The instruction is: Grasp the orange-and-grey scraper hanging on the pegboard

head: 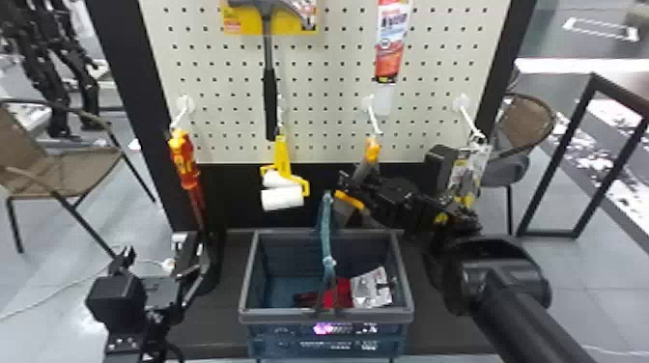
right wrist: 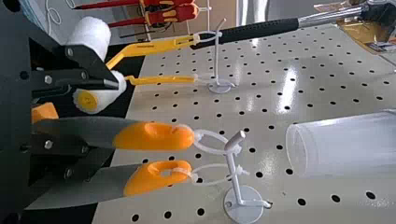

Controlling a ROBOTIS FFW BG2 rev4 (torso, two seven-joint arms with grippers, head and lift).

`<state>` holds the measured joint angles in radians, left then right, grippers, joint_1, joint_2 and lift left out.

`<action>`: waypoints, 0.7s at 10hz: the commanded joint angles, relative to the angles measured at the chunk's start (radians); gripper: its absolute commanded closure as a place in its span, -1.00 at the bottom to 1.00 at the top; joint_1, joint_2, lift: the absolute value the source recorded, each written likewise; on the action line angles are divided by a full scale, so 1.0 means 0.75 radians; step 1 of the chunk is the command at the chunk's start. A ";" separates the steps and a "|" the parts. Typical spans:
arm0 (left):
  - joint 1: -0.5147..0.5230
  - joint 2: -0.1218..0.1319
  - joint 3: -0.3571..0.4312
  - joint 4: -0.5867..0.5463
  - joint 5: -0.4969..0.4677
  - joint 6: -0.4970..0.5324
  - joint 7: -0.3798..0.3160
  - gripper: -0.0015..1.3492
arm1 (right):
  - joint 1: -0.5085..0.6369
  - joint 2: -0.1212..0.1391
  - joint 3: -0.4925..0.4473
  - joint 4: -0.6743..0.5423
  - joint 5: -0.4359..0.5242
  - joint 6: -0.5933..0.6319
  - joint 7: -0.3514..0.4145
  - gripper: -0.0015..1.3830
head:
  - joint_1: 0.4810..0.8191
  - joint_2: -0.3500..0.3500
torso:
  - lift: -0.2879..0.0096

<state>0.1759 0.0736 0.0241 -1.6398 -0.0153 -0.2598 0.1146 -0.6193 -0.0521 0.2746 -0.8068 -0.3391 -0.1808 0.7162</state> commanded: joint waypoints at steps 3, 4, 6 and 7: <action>-0.001 0.002 -0.006 0.002 0.000 0.001 0.001 -0.82 | 0.010 -0.010 -0.012 0.004 -0.010 -0.006 -0.002 0.63 | -0.60 0.00 | 0.26; -0.001 0.002 -0.006 0.002 0.000 0.001 -0.001 -0.81 | 0.012 -0.010 -0.014 0.004 -0.012 -0.011 -0.002 0.63 | -0.60 0.00 | 0.26; -0.001 0.002 -0.006 0.002 0.000 0.001 -0.001 -0.82 | 0.012 -0.012 -0.014 0.006 -0.016 -0.013 -0.002 0.63 | -0.60 0.00 | 0.26; 0.001 0.002 -0.006 0.002 0.000 0.001 -0.001 -0.81 | 0.012 -0.012 -0.014 0.008 -0.016 -0.015 -0.002 0.63 | -0.60 0.00 | 0.26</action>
